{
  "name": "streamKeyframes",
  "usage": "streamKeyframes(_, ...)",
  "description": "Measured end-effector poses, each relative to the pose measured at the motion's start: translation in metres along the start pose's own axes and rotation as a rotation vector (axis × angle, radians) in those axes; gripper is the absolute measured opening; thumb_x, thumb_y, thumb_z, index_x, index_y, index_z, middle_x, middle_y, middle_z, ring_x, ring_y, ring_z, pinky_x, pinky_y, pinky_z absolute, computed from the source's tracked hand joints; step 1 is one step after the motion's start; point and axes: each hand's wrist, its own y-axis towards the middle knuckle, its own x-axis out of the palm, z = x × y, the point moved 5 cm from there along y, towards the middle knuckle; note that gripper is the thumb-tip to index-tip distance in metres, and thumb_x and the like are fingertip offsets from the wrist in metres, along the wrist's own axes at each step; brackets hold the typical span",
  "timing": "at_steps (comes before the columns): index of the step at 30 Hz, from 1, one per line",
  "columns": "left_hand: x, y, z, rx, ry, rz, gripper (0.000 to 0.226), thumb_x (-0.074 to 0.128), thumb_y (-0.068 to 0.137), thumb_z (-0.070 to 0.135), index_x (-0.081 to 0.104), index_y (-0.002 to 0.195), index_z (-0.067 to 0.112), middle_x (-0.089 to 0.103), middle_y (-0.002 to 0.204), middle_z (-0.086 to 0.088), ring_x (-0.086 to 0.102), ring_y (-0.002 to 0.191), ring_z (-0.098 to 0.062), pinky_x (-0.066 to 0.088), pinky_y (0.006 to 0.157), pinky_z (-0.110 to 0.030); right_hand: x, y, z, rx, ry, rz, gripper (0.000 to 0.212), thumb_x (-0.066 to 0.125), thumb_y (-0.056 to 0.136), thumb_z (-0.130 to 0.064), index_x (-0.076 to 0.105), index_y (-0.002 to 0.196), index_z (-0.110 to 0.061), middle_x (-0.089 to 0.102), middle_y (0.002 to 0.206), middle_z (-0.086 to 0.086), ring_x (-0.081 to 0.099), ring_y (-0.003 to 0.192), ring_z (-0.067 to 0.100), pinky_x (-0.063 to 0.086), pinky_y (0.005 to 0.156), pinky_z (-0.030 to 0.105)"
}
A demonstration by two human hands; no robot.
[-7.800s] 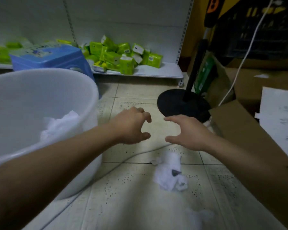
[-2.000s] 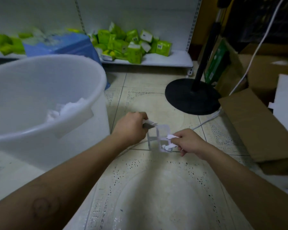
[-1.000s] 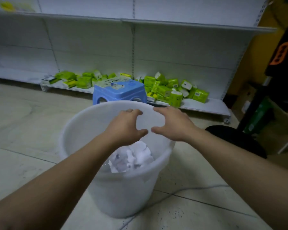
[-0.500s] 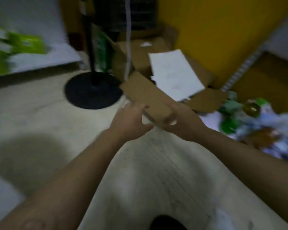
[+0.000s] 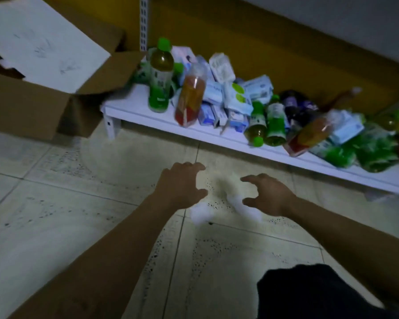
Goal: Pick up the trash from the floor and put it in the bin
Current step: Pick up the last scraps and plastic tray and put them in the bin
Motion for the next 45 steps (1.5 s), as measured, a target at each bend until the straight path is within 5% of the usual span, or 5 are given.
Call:
streamKeyframes(12, 0.214, 0.012, -0.03, -0.271, 0.238, -0.31, 0.064, 0.041, 0.094, 0.042, 0.008, 0.149, 0.033, -0.003, 0.16, -0.006, 0.013, 0.143, -0.034, 0.023, 0.111, -0.052, 0.164, 0.1, 0.078, 0.044, 0.084, -0.225, 0.071, 0.035, 0.091, -0.062, 0.001, 0.15, -0.04, 0.004, 0.16, 0.019, 0.023, 0.14, 0.045, 0.033, 0.109, 0.053)
streamKeyframes(22, 0.209, -0.009, -0.041, -0.453, 0.301, -0.169, 0.018, 0.053, 0.088, 0.012, 0.061, 0.105, 0.012, 0.058, 0.115, -0.01, 0.056, 0.105, -0.024, 0.048, 0.088, -0.036, 0.198, 0.063, 0.036, -0.23, 0.079, -0.099, 0.014, 0.055, 0.092, -0.014, 0.065, 0.1, -0.008, 0.062, 0.105, 0.009, 0.059, 0.099, 0.023, 0.048, 0.089, 0.03)
streamKeyframes(31, 0.005, -0.021, -0.063, -0.299, 0.03, 0.281, 0.021, 0.058, 0.084, 0.005, 0.071, 0.1, 0.01, 0.063, 0.099, -0.01, 0.06, 0.091, -0.025, 0.045, 0.078, -0.027, 0.005, 0.074, -0.083, -0.466, 0.477, 0.174, 0.017, 0.059, 0.087, -0.004, 0.067, 0.095, -0.017, 0.065, 0.084, -0.002, 0.062, 0.062, 0.008, 0.051, 0.052, 0.016)
streamKeyframes(37, -0.162, -0.112, -0.096, -0.347, -0.015, 0.616, 0.016, 0.048, 0.089, 0.017, 0.064, 0.093, 0.021, 0.067, 0.079, -0.006, 0.065, 0.072, -0.027, 0.056, 0.064, -0.037, -0.082, 0.028, -0.257, -0.708, 0.813, 0.155, 0.028, 0.056, 0.083, 0.005, 0.071, 0.073, -0.016, 0.068, 0.084, 0.009, 0.068, 0.065, 0.025, 0.061, 0.053, 0.036)
streamKeyframes(45, -0.27, -0.302, -0.14, -0.631, -0.037, 0.928, 0.019, 0.046, 0.084, 0.019, 0.065, 0.085, 0.02, 0.068, 0.075, -0.006, 0.062, 0.073, -0.029, 0.052, 0.066, -0.035, -0.099, -0.087, -0.458, -0.989, 0.861, -0.042, 0.017, 0.056, 0.09, -0.017, 0.071, 0.084, -0.019, 0.066, 0.07, 0.007, 0.056, 0.046, 0.009, 0.044, 0.039, 0.021)
